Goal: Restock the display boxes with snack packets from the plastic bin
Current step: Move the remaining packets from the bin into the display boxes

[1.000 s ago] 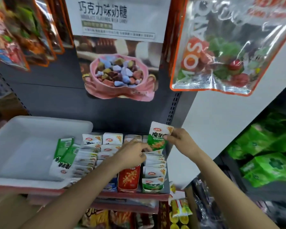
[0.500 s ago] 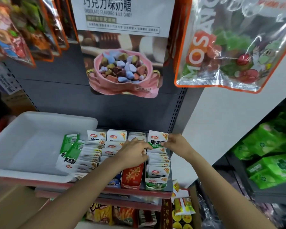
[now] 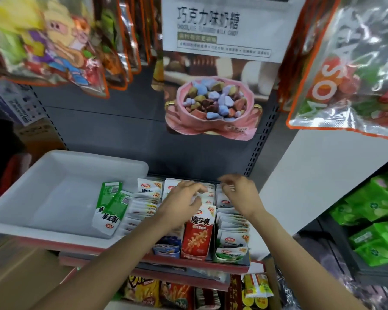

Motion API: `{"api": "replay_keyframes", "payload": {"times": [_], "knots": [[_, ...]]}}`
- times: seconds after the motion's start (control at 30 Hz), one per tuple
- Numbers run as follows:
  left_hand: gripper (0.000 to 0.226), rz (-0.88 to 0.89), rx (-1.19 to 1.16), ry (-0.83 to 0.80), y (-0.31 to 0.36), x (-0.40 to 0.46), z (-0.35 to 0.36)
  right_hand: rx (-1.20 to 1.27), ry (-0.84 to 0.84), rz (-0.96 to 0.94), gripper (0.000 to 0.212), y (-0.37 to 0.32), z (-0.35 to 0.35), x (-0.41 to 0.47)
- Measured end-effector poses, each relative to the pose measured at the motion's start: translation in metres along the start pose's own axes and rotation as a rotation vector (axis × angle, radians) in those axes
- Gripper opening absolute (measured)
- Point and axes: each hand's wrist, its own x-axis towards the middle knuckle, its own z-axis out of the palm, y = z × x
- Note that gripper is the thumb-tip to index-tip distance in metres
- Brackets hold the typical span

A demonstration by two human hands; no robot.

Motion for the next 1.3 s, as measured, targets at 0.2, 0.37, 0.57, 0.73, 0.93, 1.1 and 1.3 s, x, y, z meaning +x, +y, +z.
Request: {"api": "replay_keyframes", "payload": {"times": [0.2,0.37,0.57,0.73,0.93,1.1,1.3], "knots": [[0.024,-0.157,-0.222,0.249,-0.070,-0.033,-0.058,0.151,-0.088,-0.132,0.026,-0.090,0.051,0.012],[0.017,-0.355,-0.298,0.334,-0.151,-0.072,-0.106,0.231,-0.204,-0.158,0.028,-0.169,0.128,0.026],[0.014,-0.664,-0.377,0.170,-0.233,-0.084,-0.124,0.014,-0.403,0.041,0.036,-0.216,0.231,0.049],[0.022,-0.720,-0.189,-0.150,-0.251,-0.074,-0.110,-0.202,-0.644,0.154,0.026,-0.209,0.284,0.048],[0.019,-0.795,-0.226,-0.260,-0.275,-0.068,-0.085,-0.204,-0.748,0.265,0.029,-0.199,0.297,0.040],[0.019,-0.811,-0.243,-0.260,-0.270,-0.070,-0.085,-0.086,-0.737,0.285,0.025,-0.204,0.291,0.037],[0.035,-0.832,-0.585,0.054,-0.252,-0.072,-0.115,-0.038,-0.676,0.079,0.056,-0.210,0.257,0.035]]}}
